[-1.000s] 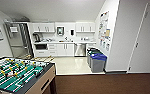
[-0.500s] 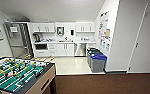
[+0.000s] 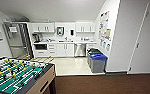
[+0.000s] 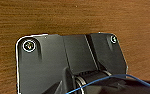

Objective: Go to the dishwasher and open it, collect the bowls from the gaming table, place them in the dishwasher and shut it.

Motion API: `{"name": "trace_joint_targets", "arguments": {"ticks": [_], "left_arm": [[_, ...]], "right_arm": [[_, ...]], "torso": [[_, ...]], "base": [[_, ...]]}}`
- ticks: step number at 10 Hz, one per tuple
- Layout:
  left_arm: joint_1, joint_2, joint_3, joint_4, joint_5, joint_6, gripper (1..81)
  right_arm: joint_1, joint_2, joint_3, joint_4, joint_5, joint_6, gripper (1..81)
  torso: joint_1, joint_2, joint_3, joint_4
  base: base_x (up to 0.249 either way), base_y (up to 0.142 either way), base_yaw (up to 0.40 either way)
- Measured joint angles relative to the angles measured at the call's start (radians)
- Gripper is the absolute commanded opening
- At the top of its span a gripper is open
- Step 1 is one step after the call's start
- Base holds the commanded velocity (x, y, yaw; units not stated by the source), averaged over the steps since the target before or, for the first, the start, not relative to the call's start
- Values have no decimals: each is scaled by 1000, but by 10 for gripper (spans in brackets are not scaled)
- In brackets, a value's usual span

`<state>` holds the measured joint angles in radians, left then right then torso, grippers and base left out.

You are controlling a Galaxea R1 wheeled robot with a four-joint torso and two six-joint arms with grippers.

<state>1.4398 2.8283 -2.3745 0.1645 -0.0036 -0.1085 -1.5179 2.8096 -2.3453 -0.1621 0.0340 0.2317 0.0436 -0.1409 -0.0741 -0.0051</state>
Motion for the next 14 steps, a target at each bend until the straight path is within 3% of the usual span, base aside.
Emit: {"name": "trace_joint_targets", "arguments": {"ticks": [14], "left_arm": [[-1,0,1,0,-3,0,811]], "right_arm": [[6,0,0,0,0,0,811]], "torso": [[0,0,0,0]], "base": [[131,0,0]]}}
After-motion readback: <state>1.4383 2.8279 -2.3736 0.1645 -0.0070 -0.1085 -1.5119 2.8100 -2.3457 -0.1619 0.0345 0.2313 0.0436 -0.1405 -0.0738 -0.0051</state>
